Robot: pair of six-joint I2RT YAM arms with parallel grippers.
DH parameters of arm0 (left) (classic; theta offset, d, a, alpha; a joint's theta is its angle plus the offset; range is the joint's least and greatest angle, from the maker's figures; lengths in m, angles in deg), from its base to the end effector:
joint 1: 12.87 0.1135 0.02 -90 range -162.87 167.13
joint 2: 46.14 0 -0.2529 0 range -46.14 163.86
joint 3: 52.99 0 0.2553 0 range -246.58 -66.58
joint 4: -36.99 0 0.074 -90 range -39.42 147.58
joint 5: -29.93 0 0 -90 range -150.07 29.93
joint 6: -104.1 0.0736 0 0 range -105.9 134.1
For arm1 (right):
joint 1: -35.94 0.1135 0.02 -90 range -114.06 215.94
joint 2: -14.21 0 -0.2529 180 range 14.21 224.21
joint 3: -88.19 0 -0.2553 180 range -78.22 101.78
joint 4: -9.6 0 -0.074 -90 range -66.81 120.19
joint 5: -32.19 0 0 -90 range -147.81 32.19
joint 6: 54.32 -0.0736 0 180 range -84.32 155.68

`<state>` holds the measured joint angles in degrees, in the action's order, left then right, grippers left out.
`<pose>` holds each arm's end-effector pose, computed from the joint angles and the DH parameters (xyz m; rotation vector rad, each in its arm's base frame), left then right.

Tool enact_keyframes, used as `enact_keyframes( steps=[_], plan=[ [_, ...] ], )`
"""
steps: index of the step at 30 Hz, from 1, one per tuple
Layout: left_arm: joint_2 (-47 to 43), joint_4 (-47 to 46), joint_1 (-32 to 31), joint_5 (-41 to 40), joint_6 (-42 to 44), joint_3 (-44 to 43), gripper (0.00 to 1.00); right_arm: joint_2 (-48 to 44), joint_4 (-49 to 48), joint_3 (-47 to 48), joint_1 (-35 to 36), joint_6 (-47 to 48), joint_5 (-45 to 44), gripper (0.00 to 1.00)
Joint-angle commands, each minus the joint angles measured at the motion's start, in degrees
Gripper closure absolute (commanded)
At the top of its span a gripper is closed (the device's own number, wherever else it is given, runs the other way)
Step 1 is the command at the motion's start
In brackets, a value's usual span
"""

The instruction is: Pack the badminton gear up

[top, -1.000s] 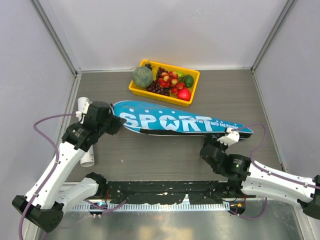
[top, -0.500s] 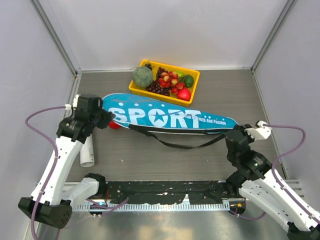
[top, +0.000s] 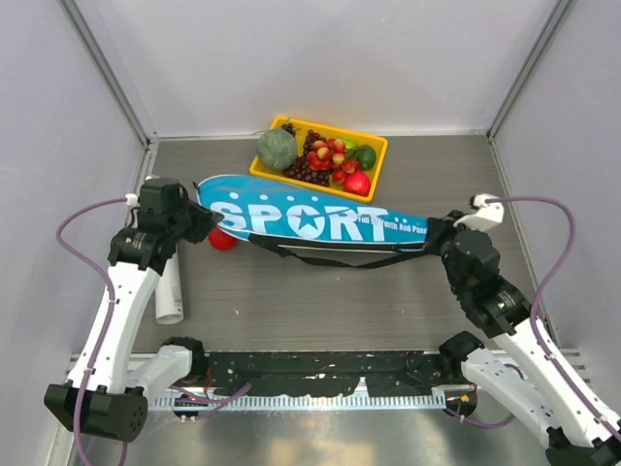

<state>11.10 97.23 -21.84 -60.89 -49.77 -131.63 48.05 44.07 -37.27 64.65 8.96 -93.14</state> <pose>0.2331 -0.0357 0.3268 -1.0834 2.0683 -0.6501 0.1774 0.0486 0.3127 0.3988 1.7228 0.1423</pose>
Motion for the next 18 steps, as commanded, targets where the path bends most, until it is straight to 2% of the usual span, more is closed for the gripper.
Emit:
enact_keyframes(
  steps=[1,4,6,7,9,11,12,13,14,15,18],
  plan=[
    [-2.65,-7.36,0.01,5.39,4.02,2.12,1.0,-1.84,-8.91,-5.85,0.03,1.68,30.12,0.95],
    [-3.53,-7.81,0.01,5.83,3.67,3.36,1.0,-1.94,-18.4,-11.67,0.12,-0.69,46.79,0.95],
    [-3.71,-5.97,0.01,5.48,1.84,3.18,1.0,-0.45,-24.21,-15.45,1.34,-1.93,52.0,0.93],
    [-3.71,-4.66,-0.08,5.3,0.26,2.83,1.0,0.51,-27.1,-17.37,3.79,-1.93,52.47,0.87],
    [-3.79,-2.71,0.01,5.74,-2.38,2.92,1.0,1.83,-28.17,-18.18,9.83,-0.27,48.71,0.76],
    [-4.49,-4.19,0.01,7.32,-4.41,4.05,1.0,3.58,-25.22,-16.71,16.25,3.24,39.76,0.68],
    [-4.85,-4.99,0.01,7.67,-4.85,4.32,1.0,4.12,-22.58,-15.65,17.86,2.82,28.94,0.63],
    [-4.94,-4.82,-0.08,7.41,-5.03,3.89,1.0,5.52,-14.64,-12.77,18.39,-0.41,23.78,0.53],
    [-4.85,-4.03,-0.08,6.54,-4.77,3.19,1.0,6.05,-10.82,-10.39,18.4,-2.35,17.2,0.49],
    [-4.76,-2.81,-0.08,5.14,-3.9,1.96,1.0,6.75,-3.56,-9.23,18.4,-6.55,10.96,0.47],
    [-4.41,-0.08,-0.08,1.36,-1.26,-0.94,1.0,6.32,3.09,-6.07,18.31,-11.15,4.94,0.45]
  ],
)
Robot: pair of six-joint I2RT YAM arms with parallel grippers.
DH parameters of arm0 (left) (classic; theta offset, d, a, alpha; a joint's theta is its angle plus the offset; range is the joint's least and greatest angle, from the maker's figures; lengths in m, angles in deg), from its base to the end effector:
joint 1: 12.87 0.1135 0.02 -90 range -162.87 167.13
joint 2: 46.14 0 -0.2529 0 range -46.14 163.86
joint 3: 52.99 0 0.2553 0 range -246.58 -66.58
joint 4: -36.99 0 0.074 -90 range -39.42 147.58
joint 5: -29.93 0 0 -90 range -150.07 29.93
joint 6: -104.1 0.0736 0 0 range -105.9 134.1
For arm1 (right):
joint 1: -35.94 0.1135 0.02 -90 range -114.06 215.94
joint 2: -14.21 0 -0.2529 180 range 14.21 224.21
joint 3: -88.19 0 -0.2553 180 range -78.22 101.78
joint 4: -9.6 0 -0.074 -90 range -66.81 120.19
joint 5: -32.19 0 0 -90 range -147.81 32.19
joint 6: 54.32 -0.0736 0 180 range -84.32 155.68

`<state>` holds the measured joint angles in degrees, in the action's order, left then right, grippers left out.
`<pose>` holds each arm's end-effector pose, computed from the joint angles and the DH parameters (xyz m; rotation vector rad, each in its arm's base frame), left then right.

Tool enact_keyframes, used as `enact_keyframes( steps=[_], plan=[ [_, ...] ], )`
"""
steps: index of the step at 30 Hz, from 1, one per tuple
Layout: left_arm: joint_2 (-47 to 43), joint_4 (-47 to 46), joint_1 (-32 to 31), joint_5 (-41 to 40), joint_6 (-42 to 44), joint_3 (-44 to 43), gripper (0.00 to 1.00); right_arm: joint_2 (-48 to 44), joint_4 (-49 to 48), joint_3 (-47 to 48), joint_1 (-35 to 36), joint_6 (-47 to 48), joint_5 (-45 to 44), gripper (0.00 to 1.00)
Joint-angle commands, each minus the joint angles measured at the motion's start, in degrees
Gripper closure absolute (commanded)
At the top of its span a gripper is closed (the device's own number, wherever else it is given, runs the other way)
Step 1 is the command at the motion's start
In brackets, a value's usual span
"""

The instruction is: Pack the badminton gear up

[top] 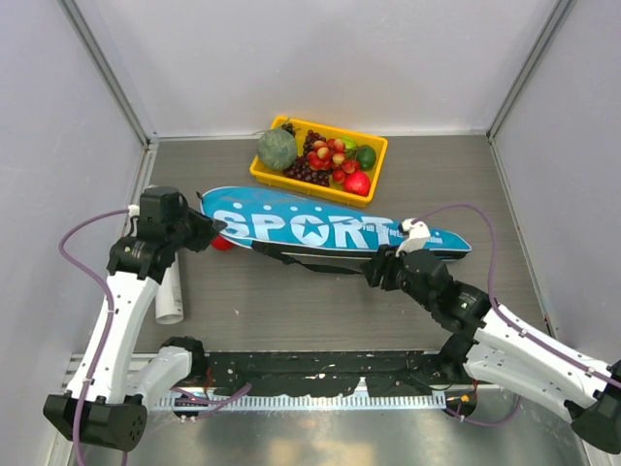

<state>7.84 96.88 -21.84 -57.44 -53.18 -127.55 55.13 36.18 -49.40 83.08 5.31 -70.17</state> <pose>0.2212 -0.0383 0.3143 -1.1322 2.0825 -0.7359 0.1586 0.1478 0.2239 -0.1595 2.0518 0.6440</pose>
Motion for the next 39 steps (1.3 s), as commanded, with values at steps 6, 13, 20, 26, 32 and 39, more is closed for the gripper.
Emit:
enact_keyframes(
  steps=[6,13,20,26,32,39],
  plan=[
    [-1.85,0.89,-0.08,-3.95,2.69,-5.74,1.0,2.12,16.27,9.93,-5.98,-8.66,-17.19,0.33],
    [-0.72,4.58,0.01,-7.2,2.95,-6.88,1.0,3.72,7.93,7.13,-19.35,3.72,6.71,0.29],
    [-0.36,5.99,0.01,-9.84,2.78,-7.94,1.0,8.45,4.15,6.52,-25.51,6.55,17.18,0.25],
    [-0.1,6.34,0.01,-9.75,2.42,-8.2,1.0,10.92,0.37,4.06,-26.92,6.02,20.36,0.29],
    [-0.1,6.61,0.01,-9.93,2.25,-7.76,1.0,13.74,-2.79,2.12,-28.68,6.2,22.46,0.27],
    [0.43,7.22,0.01,-12.12,3.21,-7.67,1.0,13.83,-8.24,-0.95,-30.08,6.12,26.33,0.35]
  ],
)
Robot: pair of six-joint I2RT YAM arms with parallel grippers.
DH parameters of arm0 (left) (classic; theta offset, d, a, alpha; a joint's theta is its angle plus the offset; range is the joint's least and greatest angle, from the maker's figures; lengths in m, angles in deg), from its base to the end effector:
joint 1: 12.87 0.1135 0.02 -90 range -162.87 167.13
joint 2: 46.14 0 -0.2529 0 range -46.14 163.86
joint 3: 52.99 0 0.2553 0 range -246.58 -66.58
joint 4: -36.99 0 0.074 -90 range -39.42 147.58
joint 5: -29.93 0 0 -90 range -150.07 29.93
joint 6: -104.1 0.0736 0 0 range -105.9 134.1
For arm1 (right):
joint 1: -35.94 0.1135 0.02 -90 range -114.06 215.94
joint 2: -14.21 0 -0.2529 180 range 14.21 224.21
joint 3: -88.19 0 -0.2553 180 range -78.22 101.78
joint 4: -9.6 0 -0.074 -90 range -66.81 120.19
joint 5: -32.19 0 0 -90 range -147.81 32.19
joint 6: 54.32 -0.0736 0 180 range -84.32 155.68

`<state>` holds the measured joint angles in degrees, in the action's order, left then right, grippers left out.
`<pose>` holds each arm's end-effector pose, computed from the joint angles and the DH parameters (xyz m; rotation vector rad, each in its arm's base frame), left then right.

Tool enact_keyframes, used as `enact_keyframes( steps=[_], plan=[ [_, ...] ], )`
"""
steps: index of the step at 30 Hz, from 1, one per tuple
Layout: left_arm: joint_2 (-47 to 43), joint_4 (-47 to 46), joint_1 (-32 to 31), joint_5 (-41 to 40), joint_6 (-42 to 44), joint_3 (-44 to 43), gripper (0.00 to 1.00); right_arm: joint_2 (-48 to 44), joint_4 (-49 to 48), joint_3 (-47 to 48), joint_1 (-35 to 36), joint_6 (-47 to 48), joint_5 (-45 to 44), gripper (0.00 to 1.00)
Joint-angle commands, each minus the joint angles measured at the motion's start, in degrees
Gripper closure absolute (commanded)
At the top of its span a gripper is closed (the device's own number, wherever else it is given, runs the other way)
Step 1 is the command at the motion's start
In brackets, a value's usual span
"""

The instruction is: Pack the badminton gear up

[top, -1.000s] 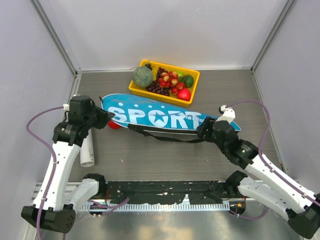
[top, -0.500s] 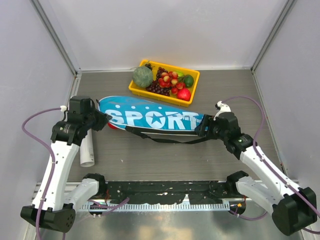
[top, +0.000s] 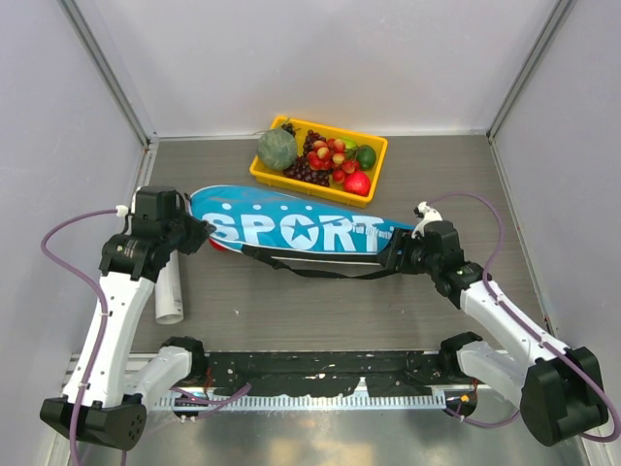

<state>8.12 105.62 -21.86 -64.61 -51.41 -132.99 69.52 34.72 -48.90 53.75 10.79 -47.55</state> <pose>0.2085 -0.0271 0.3293 -1.1652 2.0806 -0.5539 0.2260 0.0864 0.1774 0.0401 2.2821 0.5999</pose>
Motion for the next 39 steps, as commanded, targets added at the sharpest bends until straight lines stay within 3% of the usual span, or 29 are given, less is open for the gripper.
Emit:
enact_keyframes(
  steps=[1,7,12,16,21,32,35,36,37,38,39],
  plan=[
    [0.23,-1.43,0.03,-4.96,1.44,-2.23,1.0,-0.73,-6.96,-1.72,-1.01,0.63,3.8,0.35],
    [0.23,-1.61,0.03,-4.6,1.09,-1.88,1.0,-0.73,-9.86,-3.13,-1.8,0.63,4.77,0.37],
    [0.14,-1.52,0.03,-4.69,0.83,-1.79,1.0,-0.11,-11.27,-3.57,-2.42,0.71,6.17,0.51],
    [0.14,-1.43,0.03,-4.96,0.92,-1.35,1.0,-0.9,-11.27,-3.83,-2.95,0.89,6.09,0.66],
    [0.14,-1.52,0.03,-5.13,0.74,-1.09,1.0,-2.75,-11.27,-4.01,-2.95,0.71,3.29,0.95],
    [-0.47,-0.47,-0.06,-6.89,1.09,-1.79,1.0,-8.64,-6.17,-3.22,-3.04,-0.69,-13.95,0.95],
    [-0.56,-0.82,0.03,-5.84,1.01,-1.44,1.0,-9.25,-6.69,-2.25,-3.12,0.8,-6.7,0.95],
    [-0.47,-0.82,0.03,-5.4,0.92,-1.44,1.0,-9.52,-8.17,-2.6,-3.04,3.06,0.65,0.92],
    [-0.21,-0.73,0.03,-5.05,0.92,-1.53,1.0,-9.52,-9.06,-2.43,-3.04,3.78,2.81,0.84],
    [-0.03,-0.64,0.03,-4.78,1.0,-1.61,1.0,-9.26,-8.29,-1.64,-3.04,4.83,4.83,0.7],
    [0.14,-0.29,-0.06,-4.87,1.0,-1.79,1.0,-8.99,-7.49,-1.29,-3.12,5.45,5.99,0.64]
  ],
)
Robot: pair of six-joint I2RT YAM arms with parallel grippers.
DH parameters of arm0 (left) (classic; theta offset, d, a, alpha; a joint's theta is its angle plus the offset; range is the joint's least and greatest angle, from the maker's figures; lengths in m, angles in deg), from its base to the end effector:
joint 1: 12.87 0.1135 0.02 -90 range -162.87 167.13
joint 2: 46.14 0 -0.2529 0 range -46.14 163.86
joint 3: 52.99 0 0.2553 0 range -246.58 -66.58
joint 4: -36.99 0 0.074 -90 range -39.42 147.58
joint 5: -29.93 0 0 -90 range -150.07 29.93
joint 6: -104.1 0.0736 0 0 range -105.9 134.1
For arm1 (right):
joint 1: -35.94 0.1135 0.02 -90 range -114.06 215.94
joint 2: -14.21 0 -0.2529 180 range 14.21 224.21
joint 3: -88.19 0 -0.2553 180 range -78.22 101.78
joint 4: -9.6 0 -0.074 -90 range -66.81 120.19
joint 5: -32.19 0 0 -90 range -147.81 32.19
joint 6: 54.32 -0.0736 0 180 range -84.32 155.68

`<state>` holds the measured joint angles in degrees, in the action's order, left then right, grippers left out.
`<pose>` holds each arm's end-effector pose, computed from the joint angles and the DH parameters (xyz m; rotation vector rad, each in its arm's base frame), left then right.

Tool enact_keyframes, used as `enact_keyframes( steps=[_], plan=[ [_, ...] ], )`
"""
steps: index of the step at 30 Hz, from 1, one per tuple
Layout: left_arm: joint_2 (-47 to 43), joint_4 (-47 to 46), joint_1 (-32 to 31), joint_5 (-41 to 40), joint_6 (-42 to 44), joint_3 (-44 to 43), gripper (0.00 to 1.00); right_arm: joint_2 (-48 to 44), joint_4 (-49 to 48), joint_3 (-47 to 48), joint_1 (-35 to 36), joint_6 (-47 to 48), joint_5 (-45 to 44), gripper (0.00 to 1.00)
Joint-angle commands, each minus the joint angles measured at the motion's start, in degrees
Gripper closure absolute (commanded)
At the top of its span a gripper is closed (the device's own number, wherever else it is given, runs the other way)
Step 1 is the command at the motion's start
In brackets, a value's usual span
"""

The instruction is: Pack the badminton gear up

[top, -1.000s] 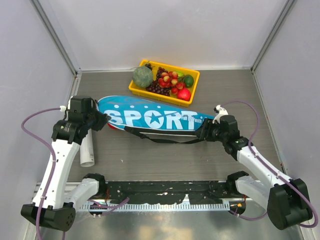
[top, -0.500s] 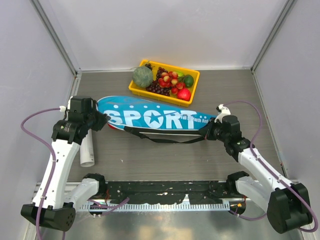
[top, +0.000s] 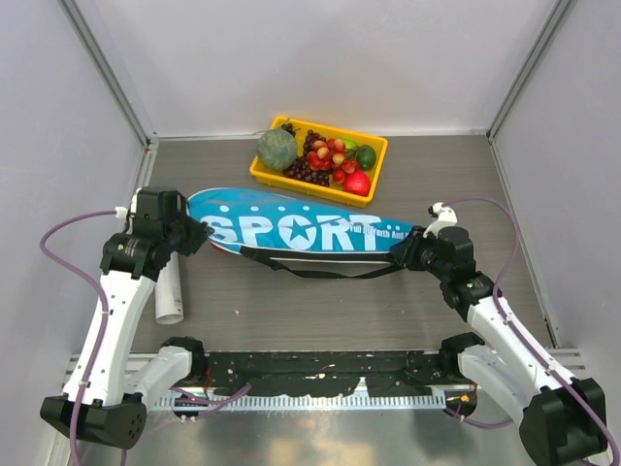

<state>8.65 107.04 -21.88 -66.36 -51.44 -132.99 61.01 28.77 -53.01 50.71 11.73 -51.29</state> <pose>0.2082 -0.0248 0.3251 -1.1871 2.0919 -0.5005 0.2208 0.0669 0.1951 0.0945 2.0826 0.5338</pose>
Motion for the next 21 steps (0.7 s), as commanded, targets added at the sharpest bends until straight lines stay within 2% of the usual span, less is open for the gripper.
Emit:
enact_keyframes(
  steps=[1,2,5,7,11,15,21],
  plan=[
    [-0.21,-1.54,0.05,-3.47,1.03,-1.96,1.0,1.08,0.63,4.13,-0.26,5.83,12.08,0.57],
    [-0.12,-1.01,0.05,-4.26,1.11,-2.23,1.0,3.01,1.96,5.19,-0.52,6.27,12.89,0.55],
    [1.9,1.79,0.05,-6.72,1.29,-4.24,1.0,5.66,5.21,8.0,-0.79,7.59,16.58,0.4],
    [3.22,3.12,0.05,-6.9,2.08,-6.09,1.0,7.5,7.84,9.84,-1.14,8.03,17.2,0.37],
    [4.01,2.16,0.05,-6.81,2.43,-6.89,1.0,11.9,13.03,13.8,-2.37,8.21,19.66,0.36],
    [3.84,1.28,0.05,-6.99,2.52,-6.71,1.0,16.2,16.74,17.14,-2.72,6.9,17.21,0.34],
    [3.66,1.01,0.05,-6.46,2.17,-6.1,1.0,20.34,9.91,15.22,-2.9,3.03,17.47,0.25]
  ],
)
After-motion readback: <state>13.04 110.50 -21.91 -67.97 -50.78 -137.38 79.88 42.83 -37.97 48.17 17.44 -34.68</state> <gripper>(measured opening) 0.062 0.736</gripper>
